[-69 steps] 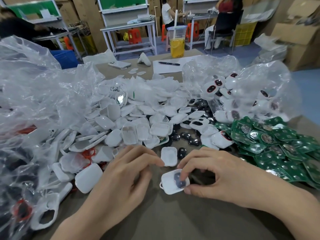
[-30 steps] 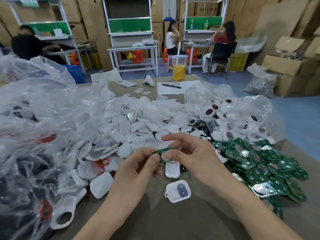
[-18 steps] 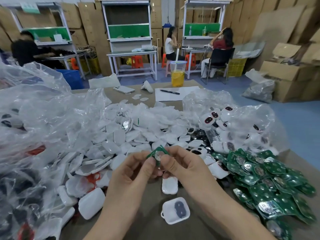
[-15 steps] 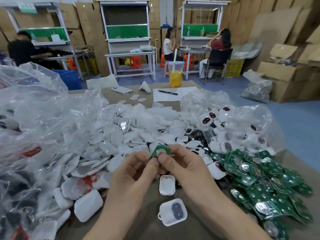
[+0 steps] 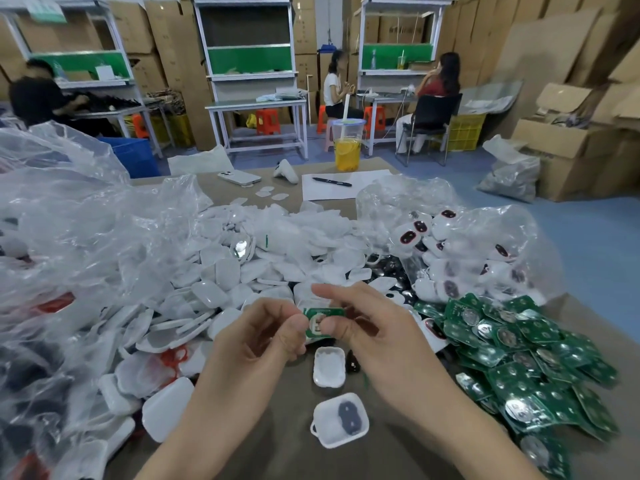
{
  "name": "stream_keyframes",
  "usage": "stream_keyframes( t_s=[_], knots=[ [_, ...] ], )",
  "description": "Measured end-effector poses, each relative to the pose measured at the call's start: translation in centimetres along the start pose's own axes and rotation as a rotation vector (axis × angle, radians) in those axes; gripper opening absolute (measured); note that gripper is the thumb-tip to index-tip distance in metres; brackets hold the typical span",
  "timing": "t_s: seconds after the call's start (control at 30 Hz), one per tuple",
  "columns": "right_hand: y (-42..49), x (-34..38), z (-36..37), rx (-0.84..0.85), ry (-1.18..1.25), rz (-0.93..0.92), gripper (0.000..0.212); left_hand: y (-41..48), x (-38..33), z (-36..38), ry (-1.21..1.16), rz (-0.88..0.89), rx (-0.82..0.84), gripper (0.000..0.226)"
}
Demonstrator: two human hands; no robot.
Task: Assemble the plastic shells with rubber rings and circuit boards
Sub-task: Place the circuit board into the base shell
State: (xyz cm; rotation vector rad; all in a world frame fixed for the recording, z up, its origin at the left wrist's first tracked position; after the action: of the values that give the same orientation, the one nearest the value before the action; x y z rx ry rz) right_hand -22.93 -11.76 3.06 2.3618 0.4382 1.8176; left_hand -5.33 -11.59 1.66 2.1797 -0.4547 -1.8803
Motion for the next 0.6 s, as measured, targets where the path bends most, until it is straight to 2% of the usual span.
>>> stream_keyframes(
  t_s=[0.1, 0.2, 0.27, 0.4, 0.6],
  knots=[
    [0.07, 0.18, -0.09, 0.007, 0.234, 0.089, 0.022, 0.00, -0.11, -0.24, -0.069, -0.021, 0.063, 0.021],
    [0.09, -0.01, -0.08, 0.045, 0.301, 0.117, 0.013, 0.02, -0.41, -0.15, -0.111, -0.039, 0.077, 0.014],
    [0.15, -0.21, 0.17, 0.071, 0.356, 0.142, 0.013, -0.06, -0.63, 0.10, -0.144, -0.024, 0.095, 0.010],
    [0.20, -0.30, 0.67, 0.133, 0.477, 0.169, 0.019, -0.09, -0.30, 0.18, -0.169, -0.017, 0.056, 0.024],
    [-0.04, 0.02, 0.73, 0.155, 0.473, 0.191, 0.017, -0.20, -0.40, 0.21, -0.124, -0.007, 0.033, 0.024]
  ],
)
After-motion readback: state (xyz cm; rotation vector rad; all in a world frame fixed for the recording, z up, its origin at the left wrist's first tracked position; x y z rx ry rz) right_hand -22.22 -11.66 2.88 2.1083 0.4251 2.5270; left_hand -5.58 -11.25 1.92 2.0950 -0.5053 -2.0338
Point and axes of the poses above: each hand's wrist, its own y-axis towards the middle knuckle, its own z-axis out of the palm, x = y × z, the point moved 1 cm from there along y, towards the middle knuckle, and after that the axes turned 4 degrees about z, right-handed, at the moved point
